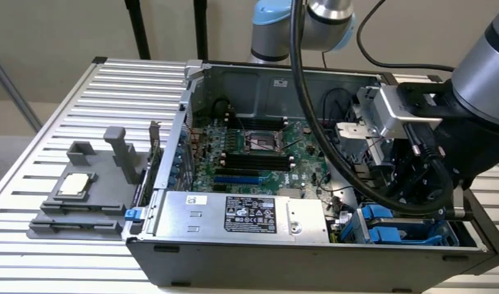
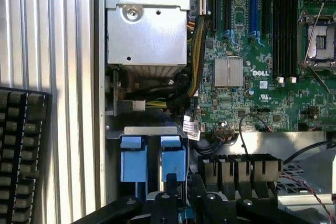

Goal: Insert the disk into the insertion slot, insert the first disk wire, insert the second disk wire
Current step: 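Insert the second disk wire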

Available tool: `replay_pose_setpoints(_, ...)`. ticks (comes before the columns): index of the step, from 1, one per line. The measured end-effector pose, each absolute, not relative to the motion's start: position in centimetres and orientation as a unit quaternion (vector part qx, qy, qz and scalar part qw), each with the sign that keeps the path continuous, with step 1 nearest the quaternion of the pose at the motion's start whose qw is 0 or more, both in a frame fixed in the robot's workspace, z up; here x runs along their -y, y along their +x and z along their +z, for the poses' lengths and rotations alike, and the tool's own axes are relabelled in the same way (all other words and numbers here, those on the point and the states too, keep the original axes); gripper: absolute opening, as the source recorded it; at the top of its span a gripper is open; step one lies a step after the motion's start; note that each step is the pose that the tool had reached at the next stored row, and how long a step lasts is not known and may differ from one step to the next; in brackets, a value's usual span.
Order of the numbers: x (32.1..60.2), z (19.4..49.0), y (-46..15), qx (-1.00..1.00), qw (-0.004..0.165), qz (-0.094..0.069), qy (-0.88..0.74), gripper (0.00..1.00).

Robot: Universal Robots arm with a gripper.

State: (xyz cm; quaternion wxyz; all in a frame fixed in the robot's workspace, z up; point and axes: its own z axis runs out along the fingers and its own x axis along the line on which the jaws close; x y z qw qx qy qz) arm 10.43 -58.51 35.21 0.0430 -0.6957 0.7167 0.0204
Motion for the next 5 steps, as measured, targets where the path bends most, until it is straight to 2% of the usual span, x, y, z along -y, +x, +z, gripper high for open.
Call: replay_pose_setpoints(5, 58.51, 35.21, 10.43, -0.717, 0.043, 0.020, -0.696, 0.25)
